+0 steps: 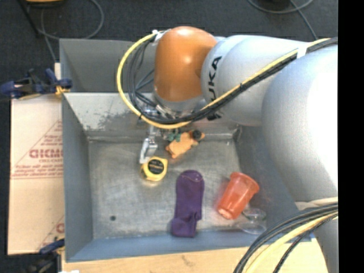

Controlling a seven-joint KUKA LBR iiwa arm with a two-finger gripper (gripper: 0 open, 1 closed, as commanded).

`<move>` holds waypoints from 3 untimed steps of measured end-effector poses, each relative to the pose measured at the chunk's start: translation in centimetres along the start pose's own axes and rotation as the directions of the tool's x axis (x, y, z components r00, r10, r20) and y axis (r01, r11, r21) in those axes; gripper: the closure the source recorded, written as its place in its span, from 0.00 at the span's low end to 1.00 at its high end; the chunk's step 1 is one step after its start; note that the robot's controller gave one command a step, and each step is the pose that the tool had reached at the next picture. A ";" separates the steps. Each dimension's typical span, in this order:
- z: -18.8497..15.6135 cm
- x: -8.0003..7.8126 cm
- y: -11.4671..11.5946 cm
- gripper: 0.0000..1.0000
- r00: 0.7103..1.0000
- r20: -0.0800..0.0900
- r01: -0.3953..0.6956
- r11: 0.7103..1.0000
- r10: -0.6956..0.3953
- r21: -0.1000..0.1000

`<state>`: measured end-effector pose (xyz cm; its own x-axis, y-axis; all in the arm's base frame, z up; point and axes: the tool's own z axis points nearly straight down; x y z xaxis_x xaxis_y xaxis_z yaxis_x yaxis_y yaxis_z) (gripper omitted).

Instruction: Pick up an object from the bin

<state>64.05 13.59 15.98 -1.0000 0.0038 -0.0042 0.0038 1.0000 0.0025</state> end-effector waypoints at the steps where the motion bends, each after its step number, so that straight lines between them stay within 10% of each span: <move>1: 0.0 0.0 0.0 0.00 1.000 0.000 0.000 1.000 0.000 0.000; 2: 0.4 -0.2 -0.1 0.00 0.984 0.001 0.176 0.984 -0.176 0.002; 3: 1.6 -0.1 0.4 0.00 0.859 -0.003 0.512 0.859 -0.512 0.002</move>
Offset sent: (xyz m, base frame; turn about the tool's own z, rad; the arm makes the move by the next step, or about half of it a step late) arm 0.0053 -0.0054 -0.0169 -0.5440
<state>64.15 14.01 14.38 -0.8610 -0.5086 -0.0016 -0.5086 0.8610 -0.0017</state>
